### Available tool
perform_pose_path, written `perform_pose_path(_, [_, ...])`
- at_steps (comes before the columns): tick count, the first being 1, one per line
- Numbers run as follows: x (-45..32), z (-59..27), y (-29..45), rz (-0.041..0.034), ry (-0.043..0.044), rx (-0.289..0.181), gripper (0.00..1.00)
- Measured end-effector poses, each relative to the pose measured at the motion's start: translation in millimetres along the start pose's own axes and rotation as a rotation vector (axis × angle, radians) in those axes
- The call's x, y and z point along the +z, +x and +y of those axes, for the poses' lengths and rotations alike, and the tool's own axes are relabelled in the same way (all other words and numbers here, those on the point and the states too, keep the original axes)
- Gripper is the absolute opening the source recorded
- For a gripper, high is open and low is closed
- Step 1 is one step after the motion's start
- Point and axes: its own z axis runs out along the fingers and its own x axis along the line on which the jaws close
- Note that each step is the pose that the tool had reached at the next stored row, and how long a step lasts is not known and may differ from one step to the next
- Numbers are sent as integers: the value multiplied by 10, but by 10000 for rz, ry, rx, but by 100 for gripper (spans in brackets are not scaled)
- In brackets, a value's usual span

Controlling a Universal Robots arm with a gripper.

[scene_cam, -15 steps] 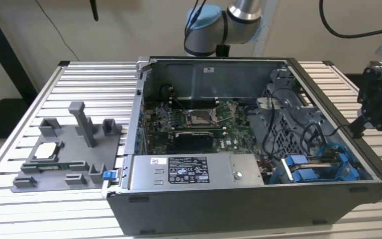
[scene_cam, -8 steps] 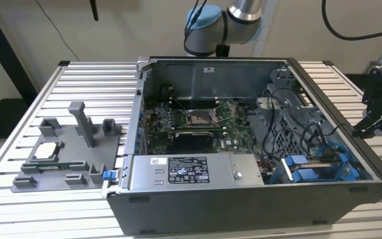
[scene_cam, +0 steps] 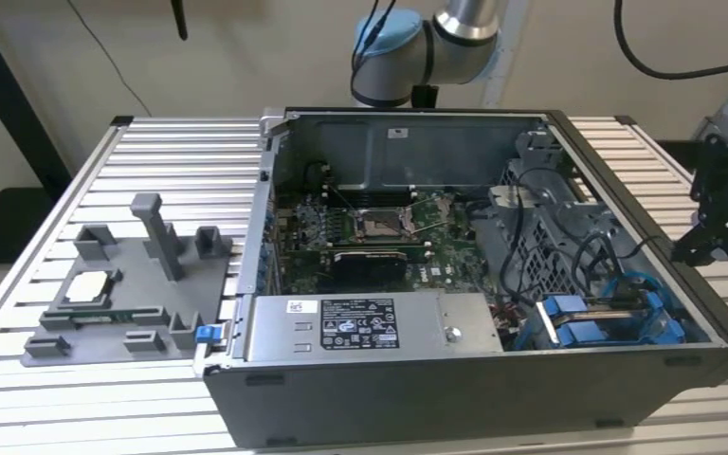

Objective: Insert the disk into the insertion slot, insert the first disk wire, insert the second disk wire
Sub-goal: 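Insert the second disk wire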

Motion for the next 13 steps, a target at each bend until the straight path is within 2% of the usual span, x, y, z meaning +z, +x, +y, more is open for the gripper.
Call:
perform_pose_path(3, [3,15,1,-42,44,226,100])
perform_pose_path(4, [5,20,1,-67,58,305,0])
perform_pose_path(7, [9,29,2,-183,96,518,0])
perform_pose_path(9, [13,36,3,-287,116,641,0])
perform_pose_path(13, [-10,64,15,-453,124,727,0])
